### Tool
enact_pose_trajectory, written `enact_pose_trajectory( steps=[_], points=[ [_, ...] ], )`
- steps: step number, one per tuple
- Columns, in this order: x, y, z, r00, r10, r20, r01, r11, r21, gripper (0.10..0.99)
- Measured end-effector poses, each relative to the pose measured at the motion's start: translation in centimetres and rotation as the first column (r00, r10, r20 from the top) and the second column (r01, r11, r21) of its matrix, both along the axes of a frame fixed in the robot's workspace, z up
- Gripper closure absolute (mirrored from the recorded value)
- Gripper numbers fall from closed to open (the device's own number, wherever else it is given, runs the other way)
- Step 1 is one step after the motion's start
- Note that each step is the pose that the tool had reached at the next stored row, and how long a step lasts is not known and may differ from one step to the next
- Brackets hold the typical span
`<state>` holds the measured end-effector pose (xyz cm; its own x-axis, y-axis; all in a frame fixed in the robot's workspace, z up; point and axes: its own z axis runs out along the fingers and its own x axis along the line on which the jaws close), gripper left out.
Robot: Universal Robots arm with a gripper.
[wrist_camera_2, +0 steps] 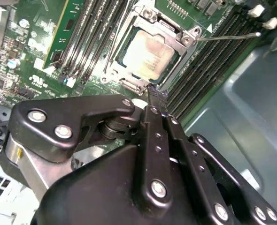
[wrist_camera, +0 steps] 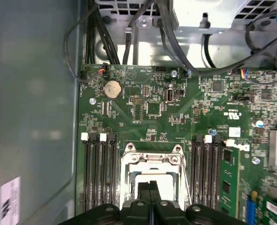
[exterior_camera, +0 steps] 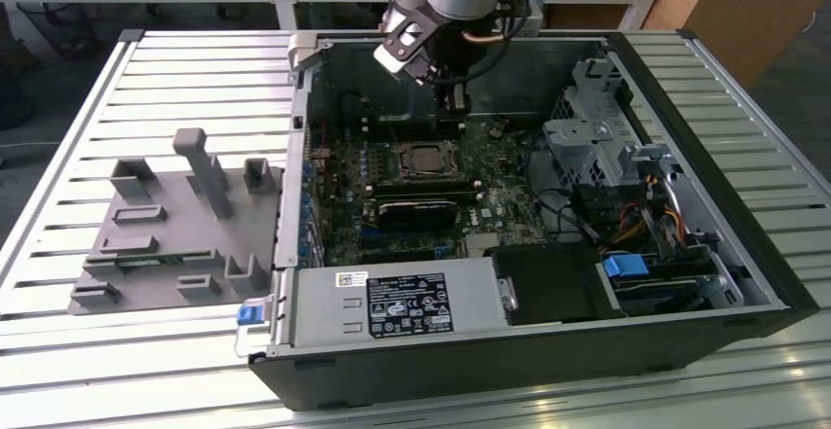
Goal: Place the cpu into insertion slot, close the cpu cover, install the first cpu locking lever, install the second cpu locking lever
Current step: 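Install the first cpu locking lever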
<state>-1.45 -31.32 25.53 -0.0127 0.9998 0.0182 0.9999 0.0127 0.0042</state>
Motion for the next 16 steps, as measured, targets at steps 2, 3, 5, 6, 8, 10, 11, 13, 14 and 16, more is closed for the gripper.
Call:
enact_pose_trajectory(
  steps=[2, 3, 5, 6, 8, 10, 11, 13, 14, 16],
  points=[
    [0.0, 0.0, 0.54, 1.0, 0.0, -0.0001, 0.0, 1.0, 0.0, 0.98],
    [0.0, 0.0, 0.6, 1.0, 0.002, -0.0001, -0.002, 1.0, 0.0, 0.98],
    [0.0, 0.0, 0.6, 0.9997, 0.025, 0.0, -0.025, 0.9997, 0.0, 0.98],
    [0.0, 0.0, 0.6, 0.999, 0.044, 0.0001, -0.044, 0.999, 0.0, 0.98],
    [0.0, 0.0, 0.6, 0.9968, 0.08, 0.0, -0.08, 0.9968, 0.0, 0.98],
    [0.0, 0.0, 0.59, 0.9932, 0.116, 0.0, -0.116, 0.9932, 0.0, 0.98],
    [0.0, 0.0, 0.58, 0.991, 0.134, 0.0, -0.134, 0.991, 0.0, 0.98],
    [0.0, 0.0, 0.57, 0.9853, 0.171, 0.0, -0.171, 0.9853, 0.0, 0.98],
    [0.0, 0.0, 0.56, 0.9821, 0.188, -0.0001, -0.188, 0.9821, 0.0, 0.98],
    [0.0, 0.0, 0.55, 0.9747, 0.223, 0.0, -0.223, 0.9747, 0.0, 0.98]
  ],
)
